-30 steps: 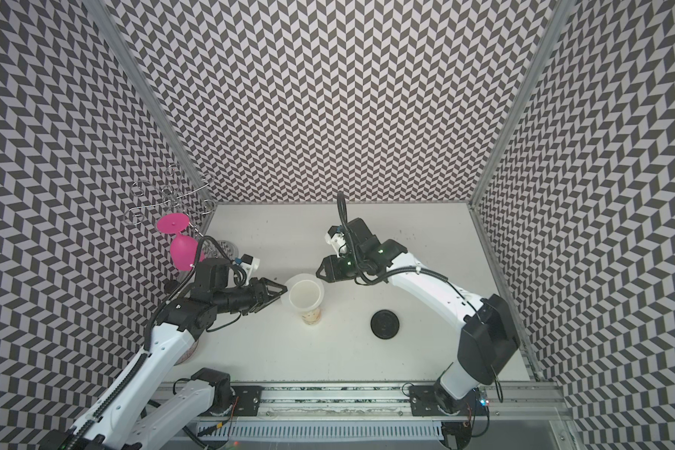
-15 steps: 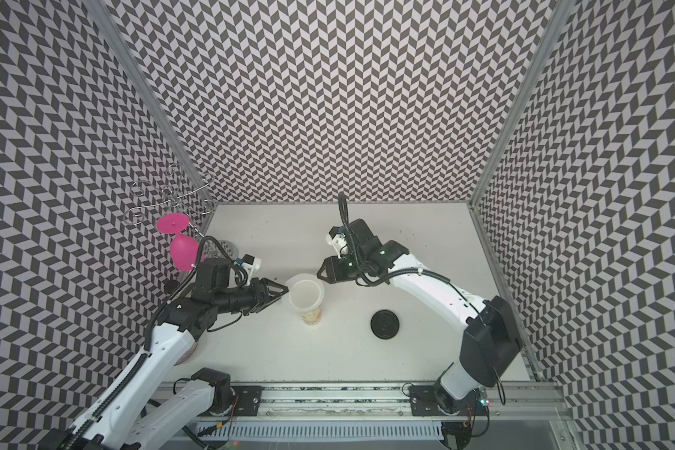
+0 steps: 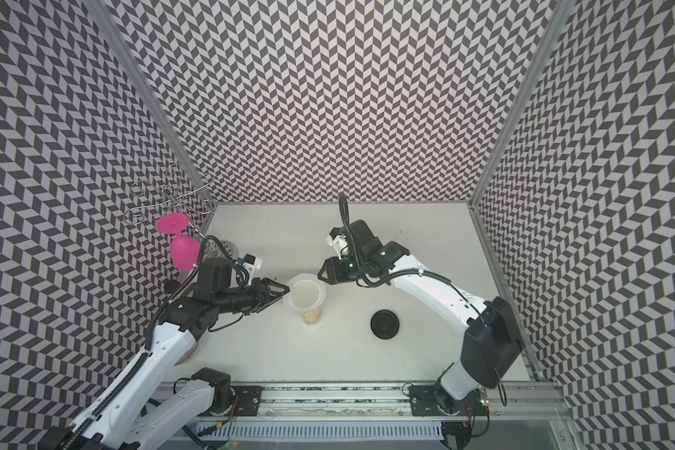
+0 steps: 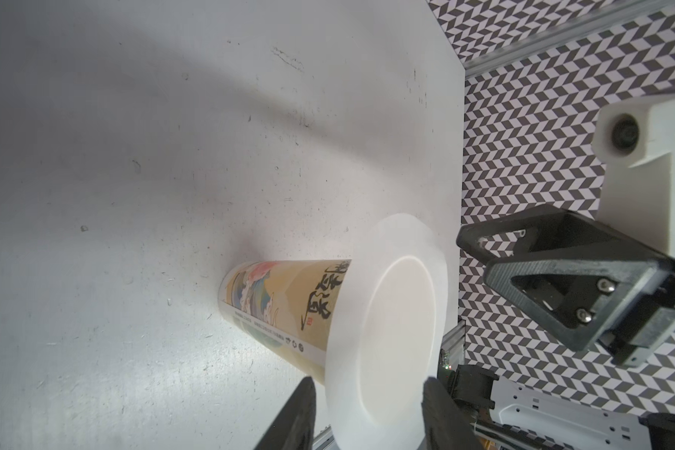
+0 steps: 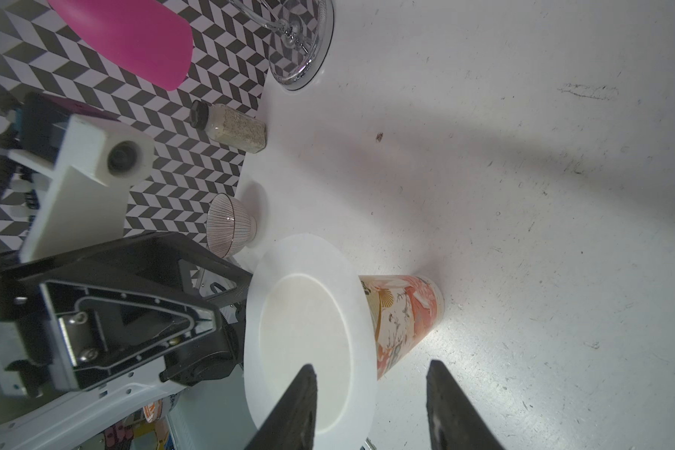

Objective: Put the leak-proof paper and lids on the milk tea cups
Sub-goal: Adjust the leak-proof paper on the cup, then pick up the cup lid from the center of the board.

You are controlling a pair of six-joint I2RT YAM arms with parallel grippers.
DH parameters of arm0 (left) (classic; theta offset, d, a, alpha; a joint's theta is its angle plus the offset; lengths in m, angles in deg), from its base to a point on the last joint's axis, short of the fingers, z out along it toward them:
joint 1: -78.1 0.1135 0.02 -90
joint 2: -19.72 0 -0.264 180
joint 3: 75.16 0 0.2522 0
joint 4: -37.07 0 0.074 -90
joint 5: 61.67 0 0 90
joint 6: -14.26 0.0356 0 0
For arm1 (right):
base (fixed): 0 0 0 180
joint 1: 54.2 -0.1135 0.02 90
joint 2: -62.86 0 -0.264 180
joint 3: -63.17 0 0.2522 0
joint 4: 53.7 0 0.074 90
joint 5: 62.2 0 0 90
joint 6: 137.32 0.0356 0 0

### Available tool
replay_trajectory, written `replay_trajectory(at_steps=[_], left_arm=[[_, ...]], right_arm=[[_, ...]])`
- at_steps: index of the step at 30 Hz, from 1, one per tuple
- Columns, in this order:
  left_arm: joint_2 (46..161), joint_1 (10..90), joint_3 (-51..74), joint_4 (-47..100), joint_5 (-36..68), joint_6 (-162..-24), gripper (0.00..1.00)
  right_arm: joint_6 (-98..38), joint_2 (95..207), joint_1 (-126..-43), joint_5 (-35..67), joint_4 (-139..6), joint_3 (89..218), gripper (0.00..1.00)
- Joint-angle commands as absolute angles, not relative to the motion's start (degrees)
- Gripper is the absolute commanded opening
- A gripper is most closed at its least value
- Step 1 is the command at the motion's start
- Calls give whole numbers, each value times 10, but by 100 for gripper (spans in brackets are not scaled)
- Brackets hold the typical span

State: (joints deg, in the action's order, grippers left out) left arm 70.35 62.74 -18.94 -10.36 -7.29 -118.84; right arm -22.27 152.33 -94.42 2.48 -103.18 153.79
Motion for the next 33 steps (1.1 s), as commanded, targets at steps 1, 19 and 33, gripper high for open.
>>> replay_trajectory(at_steps=[1, 19, 33], left_arm=[[701, 626, -160, -128, -26, -1183, 52], [626, 629, -113, -9, 200, -1176, 54], [770, 506, 53, 18, 205, -1063, 53]], right_arm=[[-220, 1493, -937, 30, -1016, 1535, 46], [-27, 1289, -843, 403, -1119, 1287, 42], [5, 1302, -813, 242, -1097, 1163, 39]])
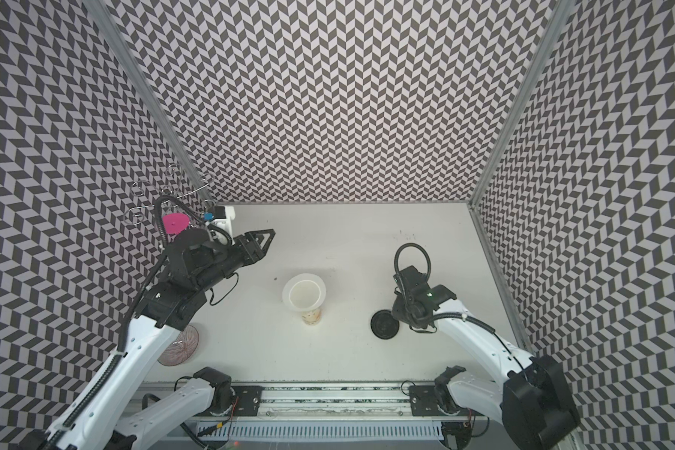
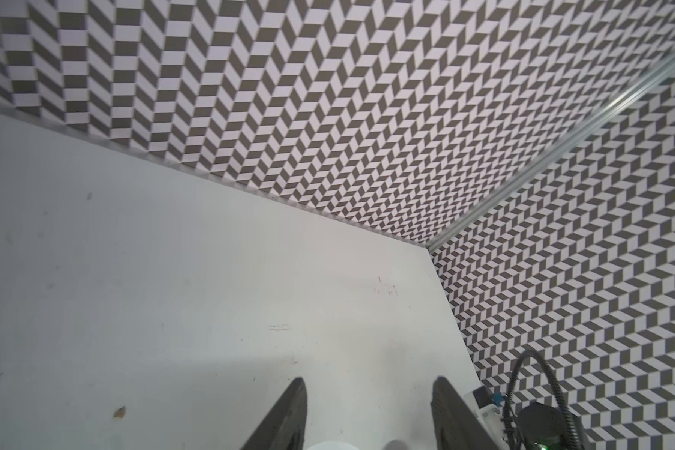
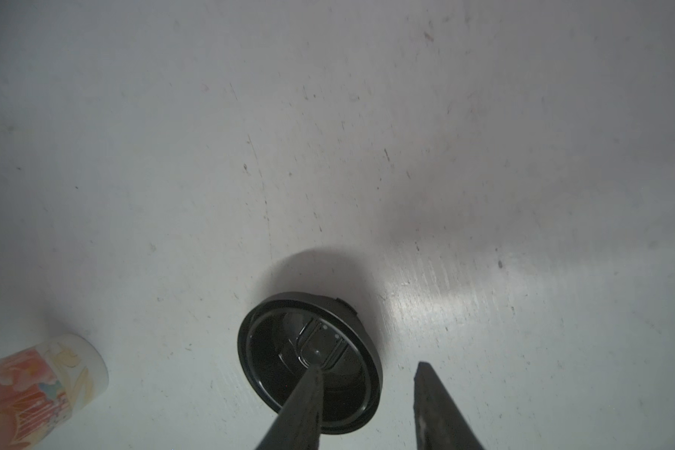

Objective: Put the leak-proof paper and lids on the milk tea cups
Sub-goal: Pick up the cup lid from the center of the board.

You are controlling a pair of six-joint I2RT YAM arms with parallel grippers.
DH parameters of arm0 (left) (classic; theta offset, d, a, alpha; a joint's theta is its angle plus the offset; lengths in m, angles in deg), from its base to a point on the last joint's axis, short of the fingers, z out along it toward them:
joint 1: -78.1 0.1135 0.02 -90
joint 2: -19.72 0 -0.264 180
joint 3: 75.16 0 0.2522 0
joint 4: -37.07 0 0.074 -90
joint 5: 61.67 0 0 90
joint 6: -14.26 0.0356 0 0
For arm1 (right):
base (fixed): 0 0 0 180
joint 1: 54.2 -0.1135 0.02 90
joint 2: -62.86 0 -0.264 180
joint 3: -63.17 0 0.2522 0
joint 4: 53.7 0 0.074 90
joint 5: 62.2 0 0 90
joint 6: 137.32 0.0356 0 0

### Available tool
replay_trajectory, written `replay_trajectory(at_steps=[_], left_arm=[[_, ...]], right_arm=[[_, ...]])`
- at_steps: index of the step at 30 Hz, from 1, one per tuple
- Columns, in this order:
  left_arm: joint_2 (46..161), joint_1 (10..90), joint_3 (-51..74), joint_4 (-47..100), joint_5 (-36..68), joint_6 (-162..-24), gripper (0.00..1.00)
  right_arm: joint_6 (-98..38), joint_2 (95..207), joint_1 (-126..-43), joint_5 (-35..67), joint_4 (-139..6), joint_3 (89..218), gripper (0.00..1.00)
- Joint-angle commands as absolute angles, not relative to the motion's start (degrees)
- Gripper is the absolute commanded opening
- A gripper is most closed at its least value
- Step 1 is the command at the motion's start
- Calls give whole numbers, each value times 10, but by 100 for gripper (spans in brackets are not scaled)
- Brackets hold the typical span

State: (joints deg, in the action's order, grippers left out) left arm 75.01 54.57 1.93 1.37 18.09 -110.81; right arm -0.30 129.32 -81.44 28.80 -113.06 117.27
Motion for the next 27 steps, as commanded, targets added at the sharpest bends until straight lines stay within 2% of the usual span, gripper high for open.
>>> replay_trajectory(at_steps=[1, 7, 17, 27], left_arm=[[780, 490, 61, 17, 213, -1059, 53], [805, 445, 69, 31, 223, -1052, 53], [800, 445, 61, 42, 224, -1039, 53], [798, 445, 61, 47, 227, -1039, 53]], right_arm=[[6, 1303, -813, 238, -1094, 1157, 39], [4, 1309, -813, 225, -1077, 1134, 40], [-8, 1347, -813, 212, -1058, 1123, 31], [-11, 1369, -813, 211, -1046, 1120, 27]])
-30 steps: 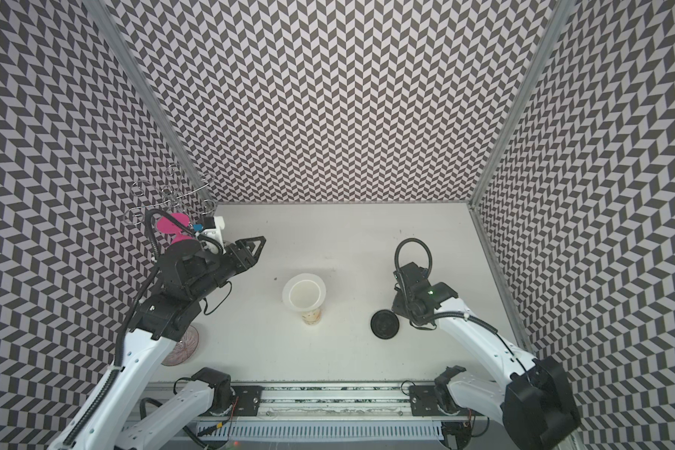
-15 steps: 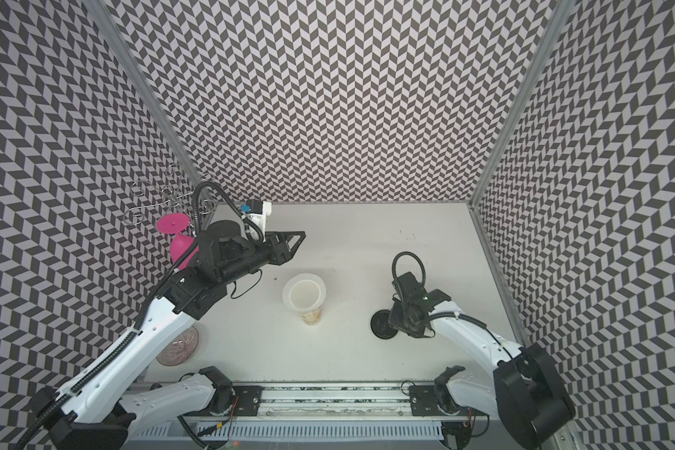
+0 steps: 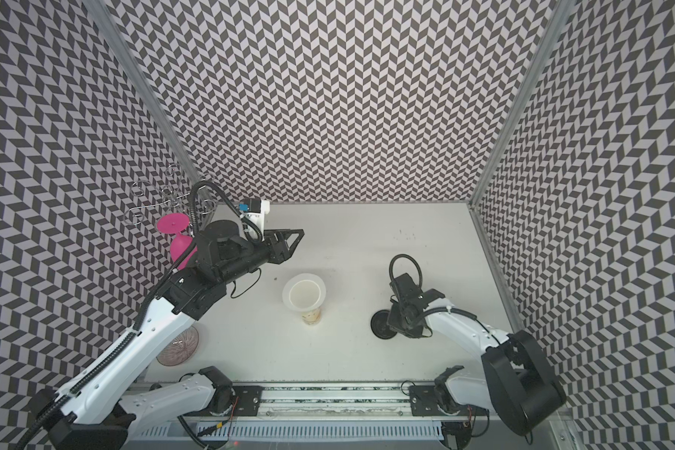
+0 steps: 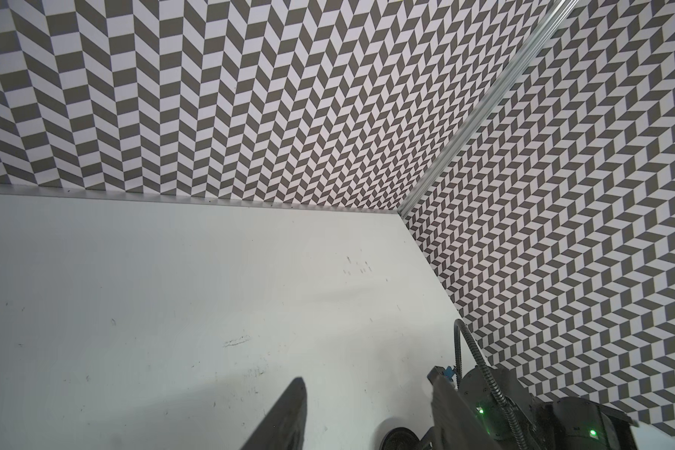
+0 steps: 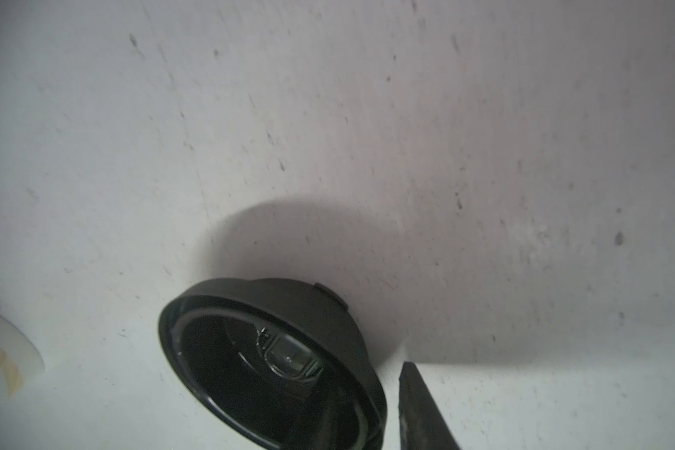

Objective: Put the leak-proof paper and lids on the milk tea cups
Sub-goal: Pick up the cup lid from the center of the board.

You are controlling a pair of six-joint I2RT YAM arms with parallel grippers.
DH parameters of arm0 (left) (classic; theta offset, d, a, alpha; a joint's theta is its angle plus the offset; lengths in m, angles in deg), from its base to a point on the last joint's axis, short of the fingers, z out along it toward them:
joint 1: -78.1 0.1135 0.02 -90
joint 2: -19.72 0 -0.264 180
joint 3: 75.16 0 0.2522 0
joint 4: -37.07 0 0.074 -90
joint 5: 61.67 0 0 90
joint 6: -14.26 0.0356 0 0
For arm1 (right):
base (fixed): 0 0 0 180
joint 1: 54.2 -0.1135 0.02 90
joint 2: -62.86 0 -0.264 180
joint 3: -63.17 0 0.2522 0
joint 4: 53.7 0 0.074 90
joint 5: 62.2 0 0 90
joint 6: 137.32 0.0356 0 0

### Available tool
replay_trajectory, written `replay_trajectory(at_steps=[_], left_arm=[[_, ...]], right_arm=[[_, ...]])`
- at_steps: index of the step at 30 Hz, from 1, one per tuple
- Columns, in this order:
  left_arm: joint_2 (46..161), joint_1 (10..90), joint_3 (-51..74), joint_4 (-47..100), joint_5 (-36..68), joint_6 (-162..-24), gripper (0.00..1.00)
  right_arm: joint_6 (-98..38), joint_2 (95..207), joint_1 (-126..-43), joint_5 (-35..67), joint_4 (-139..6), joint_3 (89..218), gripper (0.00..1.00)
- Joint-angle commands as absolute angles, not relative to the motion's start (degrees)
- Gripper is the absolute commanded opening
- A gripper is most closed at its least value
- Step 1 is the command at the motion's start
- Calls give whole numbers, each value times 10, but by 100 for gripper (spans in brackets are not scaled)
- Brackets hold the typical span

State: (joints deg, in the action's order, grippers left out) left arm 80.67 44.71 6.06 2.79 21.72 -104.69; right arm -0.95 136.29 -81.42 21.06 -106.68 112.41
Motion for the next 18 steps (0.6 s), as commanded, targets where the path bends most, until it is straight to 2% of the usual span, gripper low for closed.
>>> replay_trajectory(at_steps=[1, 18], left_arm=[[799, 445, 61, 47, 228, -1039, 53], [819, 445, 74, 51, 228, -1040, 53]], right_arm=[[-12, 1371, -813, 211, -1044, 1119, 27], [-20, 1393, -808, 219, -1040, 1128, 18]])
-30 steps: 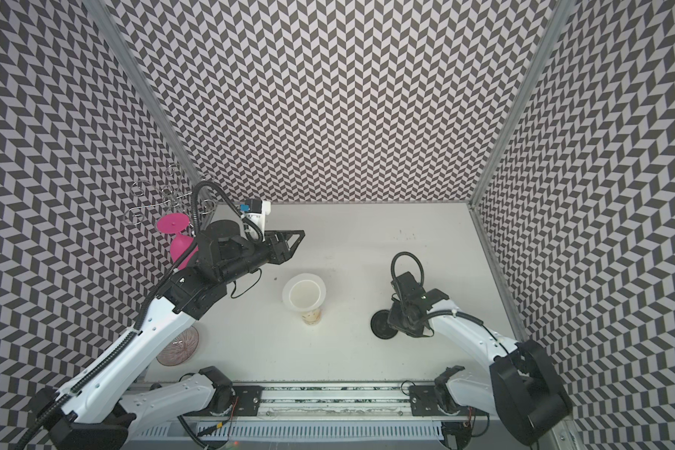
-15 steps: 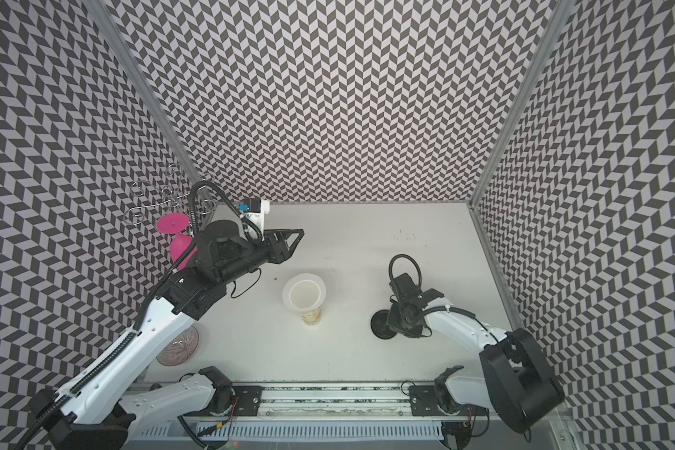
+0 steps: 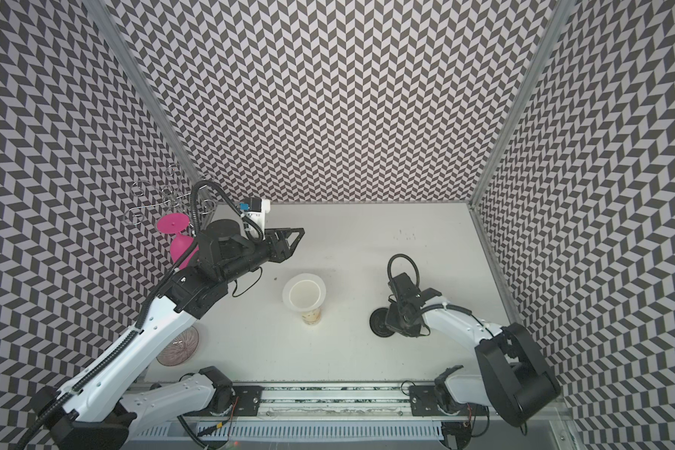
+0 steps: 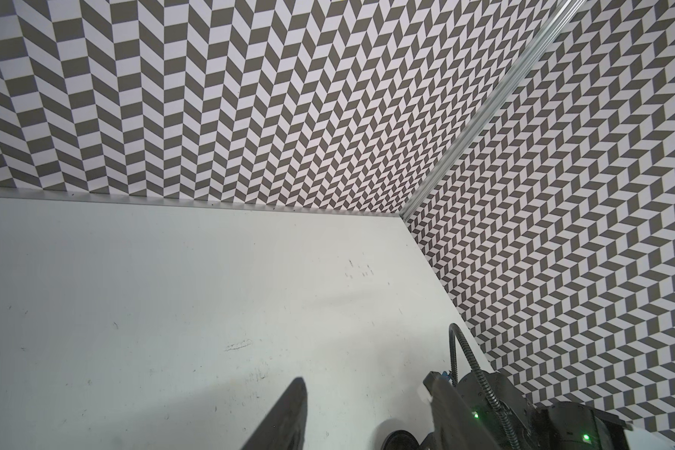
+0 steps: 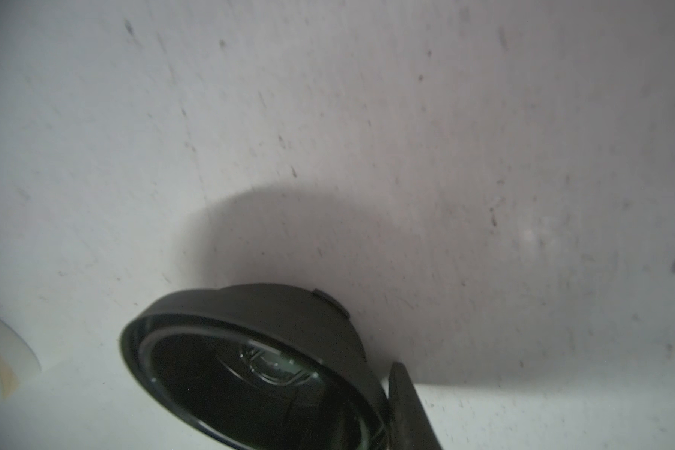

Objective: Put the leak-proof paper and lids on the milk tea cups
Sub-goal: Pick up the cup lid from the center of the board.

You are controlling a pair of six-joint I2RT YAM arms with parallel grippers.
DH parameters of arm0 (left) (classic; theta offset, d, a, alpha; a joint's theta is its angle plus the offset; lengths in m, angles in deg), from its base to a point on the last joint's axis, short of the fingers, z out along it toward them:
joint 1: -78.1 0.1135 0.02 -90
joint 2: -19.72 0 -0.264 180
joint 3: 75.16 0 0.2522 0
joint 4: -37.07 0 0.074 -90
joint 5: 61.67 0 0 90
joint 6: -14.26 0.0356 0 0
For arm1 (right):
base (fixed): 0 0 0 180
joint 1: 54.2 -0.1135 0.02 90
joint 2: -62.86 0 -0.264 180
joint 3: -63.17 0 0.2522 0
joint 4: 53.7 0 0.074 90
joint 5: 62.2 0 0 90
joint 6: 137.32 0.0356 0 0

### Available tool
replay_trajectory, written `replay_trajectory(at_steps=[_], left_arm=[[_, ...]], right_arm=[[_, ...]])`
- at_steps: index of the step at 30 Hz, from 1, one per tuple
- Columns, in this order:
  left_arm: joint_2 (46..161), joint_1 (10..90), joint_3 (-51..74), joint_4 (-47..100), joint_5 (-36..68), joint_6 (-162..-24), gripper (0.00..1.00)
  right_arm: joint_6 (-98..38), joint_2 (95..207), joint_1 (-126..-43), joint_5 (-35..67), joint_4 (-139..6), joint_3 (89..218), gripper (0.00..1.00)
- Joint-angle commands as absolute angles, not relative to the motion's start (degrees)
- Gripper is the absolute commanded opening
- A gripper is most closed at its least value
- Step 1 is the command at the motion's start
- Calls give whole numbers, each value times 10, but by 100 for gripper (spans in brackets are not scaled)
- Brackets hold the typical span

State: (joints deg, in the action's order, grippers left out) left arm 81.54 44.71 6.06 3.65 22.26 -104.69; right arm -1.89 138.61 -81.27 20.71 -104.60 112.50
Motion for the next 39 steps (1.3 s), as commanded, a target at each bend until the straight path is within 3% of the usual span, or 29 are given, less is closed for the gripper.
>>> replay_trajectory(at_steps=[1, 16, 28, 39], left_arm=[[821, 445, 74, 52, 227, -1040, 53], [845, 428, 92, 49, 220, -1043, 53], [925, 342, 143, -3, 213, -1100, 54], [1020, 297, 222, -50, 194, -1149, 74]], right_arm=[[-20, 1391, -807, 220, -1041, 1128, 17], [-10, 1316, -803, 208, -1056, 1146, 10], [-14, 1274, -802, 195, -1116, 1308, 10], [-18, 1313, -811, 172, -1099, 1423, 10]])
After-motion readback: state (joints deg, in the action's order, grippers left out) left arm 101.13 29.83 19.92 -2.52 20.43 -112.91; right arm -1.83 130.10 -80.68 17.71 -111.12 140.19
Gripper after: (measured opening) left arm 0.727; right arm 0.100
